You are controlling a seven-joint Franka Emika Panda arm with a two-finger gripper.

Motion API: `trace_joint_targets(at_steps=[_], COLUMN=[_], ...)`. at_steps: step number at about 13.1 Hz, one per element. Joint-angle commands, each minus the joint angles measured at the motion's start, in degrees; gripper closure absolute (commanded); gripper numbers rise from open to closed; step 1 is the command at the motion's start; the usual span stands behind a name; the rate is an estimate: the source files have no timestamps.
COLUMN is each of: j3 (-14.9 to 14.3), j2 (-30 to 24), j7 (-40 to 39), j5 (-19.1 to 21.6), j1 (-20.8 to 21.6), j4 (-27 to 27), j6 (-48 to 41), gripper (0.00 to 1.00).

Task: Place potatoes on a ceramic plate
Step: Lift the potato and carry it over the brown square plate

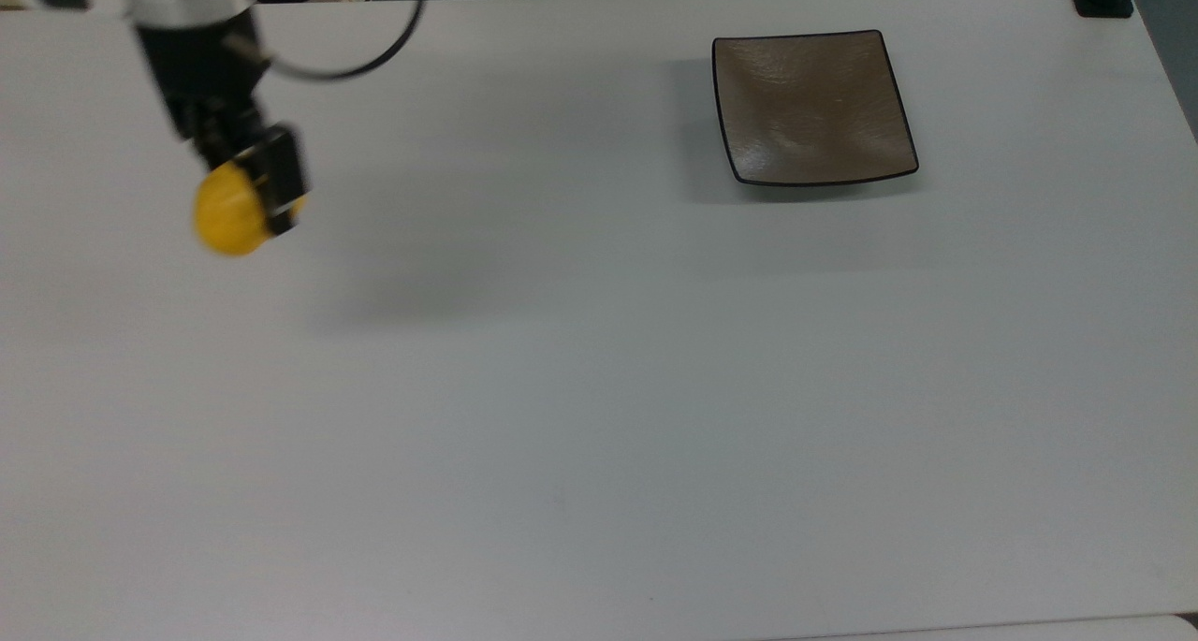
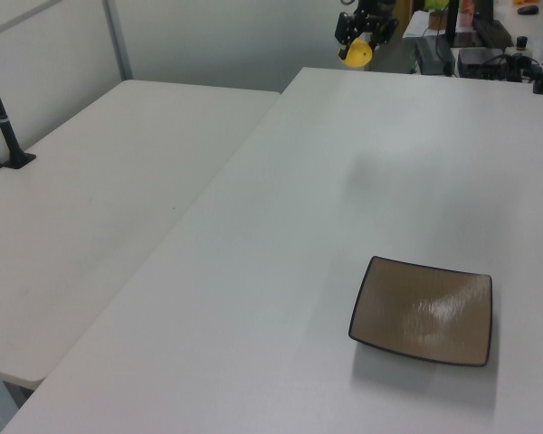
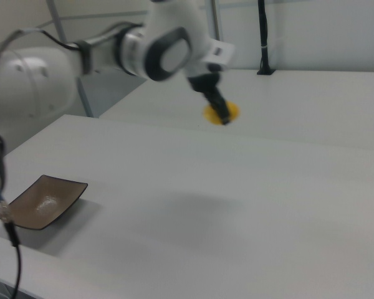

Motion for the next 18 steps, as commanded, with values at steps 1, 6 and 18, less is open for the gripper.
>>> trace_joint_targets(at_steps=[1,6,18], j3=[0.2,0.2,2.5], j2=[-12.1,-21.4,-24.6], j7=[-5.3,-13.6,-15.2], j5=[0.1,0.2,4.1], j1=[6.0,15.5,37.0], j4=[-11.1,-19.1,-32.5], j6=[-6.7,-17.2,-17.4], gripper=[0.97,0.97,0.96])
